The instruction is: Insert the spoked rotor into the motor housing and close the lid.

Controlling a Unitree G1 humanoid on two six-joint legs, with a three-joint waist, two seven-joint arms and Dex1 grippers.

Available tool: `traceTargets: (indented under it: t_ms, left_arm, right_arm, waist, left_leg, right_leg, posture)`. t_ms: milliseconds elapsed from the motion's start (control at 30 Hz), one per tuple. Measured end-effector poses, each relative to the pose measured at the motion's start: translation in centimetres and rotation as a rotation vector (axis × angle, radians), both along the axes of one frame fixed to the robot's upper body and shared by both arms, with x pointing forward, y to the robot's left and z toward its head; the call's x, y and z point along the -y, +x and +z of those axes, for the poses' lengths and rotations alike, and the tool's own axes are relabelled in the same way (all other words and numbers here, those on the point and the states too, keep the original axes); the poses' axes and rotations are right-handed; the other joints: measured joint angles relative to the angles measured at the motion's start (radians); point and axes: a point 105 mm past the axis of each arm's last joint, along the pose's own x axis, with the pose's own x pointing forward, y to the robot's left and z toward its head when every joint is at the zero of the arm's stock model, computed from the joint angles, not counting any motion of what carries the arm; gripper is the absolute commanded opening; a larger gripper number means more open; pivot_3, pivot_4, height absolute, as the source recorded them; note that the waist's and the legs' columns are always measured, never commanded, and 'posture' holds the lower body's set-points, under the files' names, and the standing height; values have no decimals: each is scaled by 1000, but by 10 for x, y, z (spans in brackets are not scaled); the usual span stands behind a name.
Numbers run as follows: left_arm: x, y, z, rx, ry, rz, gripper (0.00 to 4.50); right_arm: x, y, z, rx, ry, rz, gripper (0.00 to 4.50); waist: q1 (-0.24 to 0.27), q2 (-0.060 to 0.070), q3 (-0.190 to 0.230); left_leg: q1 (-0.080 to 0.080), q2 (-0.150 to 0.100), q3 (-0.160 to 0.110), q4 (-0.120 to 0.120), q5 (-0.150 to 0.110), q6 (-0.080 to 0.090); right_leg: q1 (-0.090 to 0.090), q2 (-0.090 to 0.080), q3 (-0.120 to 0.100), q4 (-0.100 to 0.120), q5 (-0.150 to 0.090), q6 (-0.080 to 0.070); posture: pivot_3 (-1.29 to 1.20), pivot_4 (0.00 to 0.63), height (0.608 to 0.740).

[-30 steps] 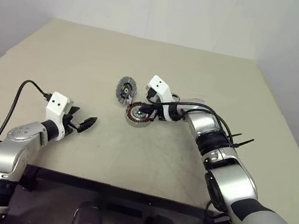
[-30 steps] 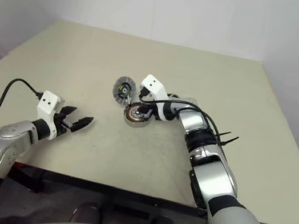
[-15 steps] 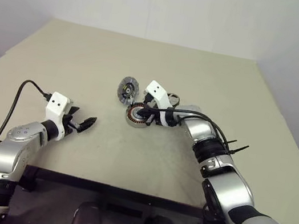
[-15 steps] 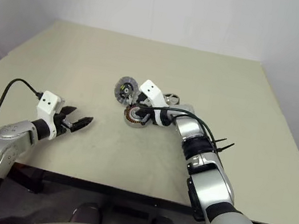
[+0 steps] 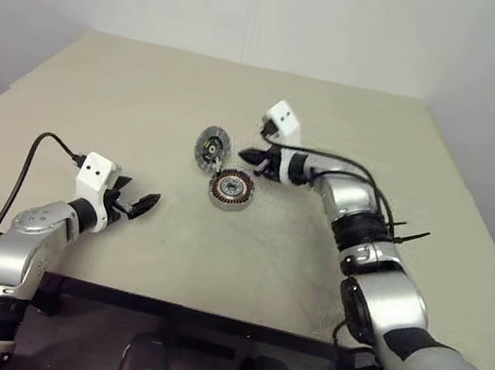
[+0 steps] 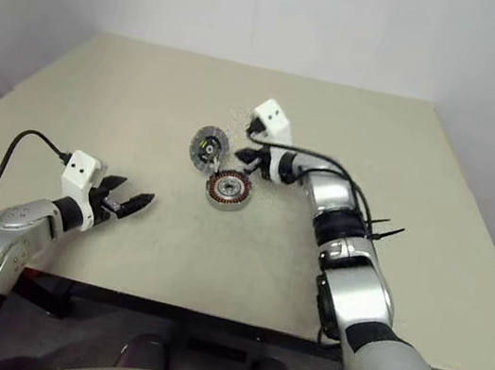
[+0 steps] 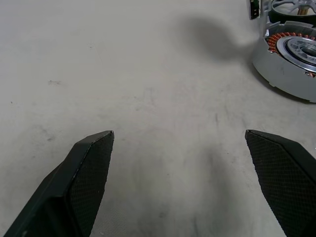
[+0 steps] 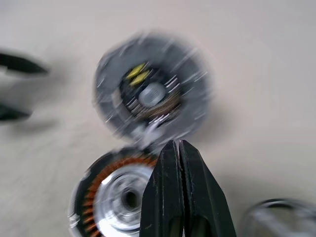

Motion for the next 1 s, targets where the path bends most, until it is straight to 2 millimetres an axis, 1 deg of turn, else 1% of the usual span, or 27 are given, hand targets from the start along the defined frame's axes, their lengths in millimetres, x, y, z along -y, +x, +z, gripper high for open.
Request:
traceTargets:
  t_ms: [33,133,233,267,300,433,533,633,733,867,1000]
  left_arm:
    - [0,0,0,0,-2,0,4500]
    - [0,0,0,-2,-2,0,4500]
    - [0,0,-1,-3,-4,0,4500]
    - [0,0,-1,-4,-5,0,4500]
    - [0,0,-1,-4,-5,0,4500]
    - [3,0,-2,-6,-13,-7,4500]
    - [5,0,-5,-16,-17,-13,4500]
    - [6,0,-6,-21,-19,-20,4500]
    - [7,0,-6,-21,-20,-22,4500]
    - [6,0,-6,-22,-17,-24,4500]
    - [5,0,-5,-20,-9,-29,4500]
  right_arm:
    - [9,6,0,-8,-1,-44,34]
    - [46,21,-6,-59,2,-214,636]
    - [83,32,-8,-88,18,-389,1569]
    - [94,35,-6,-84,23,-433,1985]
    - [100,36,-4,-85,29,-460,2279]
    - [119,36,-1,-151,76,-522,2279]
    - [121,30,-8,-265,142,-531,2279]
    - [118,23,-18,-400,233,-540,2279]
    - [111,18,-23,-514,338,-554,2279]
    - [100,16,-28,-599,411,-572,2279]
    - [96,12,-44,-655,429,-608,2279]
  waist:
    - [1,0,0]
    - [4,0,0]
    - [3,1,1]
    - [3,2,1]
    - [2,2,1]
    - [-1,3,2]
    - [1,3,2]
    - [3,3,2]
    - [6,3,2]
    - [10,3,2]
    - [21,4,2]
  left_leg:
    - [0,0,0,0,0,0]
    - [-1,-1,0,0,0,0]
    - [-3,0,0,0,0,0]
    - [-3,0,0,0,0,0]
    - [-4,0,0,0,0,0]
    - [-5,0,0,0,0,0]
    - [-5,0,0,0,0,0]
    - [-5,0,0,0,0,0]
    - [-5,0,0,0,0,0]
    - [-5,0,0,0,0,0]
    - [-5,0,0,1,0,0]
  right_leg:
    - [0,0,0,0,0,0]
    - [0,0,0,0,0,0]
    - [-1,0,0,-1,0,0]
    - [-2,0,0,-1,0,0]
    - [-2,0,0,-1,0,0]
    - [-2,0,0,0,0,0]
    - [-2,0,0,0,0,0]
    - [-2,0,0,0,0,0]
    - [-2,0,0,0,0,0]
    - [-2,0,0,0,0,0]
    - [-2,0,0,0,0,0]
  posture:
    - [0,0,740]
    - [0,0,740]
    - [0,0,740]
    - [0,0,740]
    - [0,0,740]
    - [0,0,740]
    - [0,0,740]
    - [0,0,740]
    - [0,0,740]
    - [0,0,740]
    - [0,0,740]
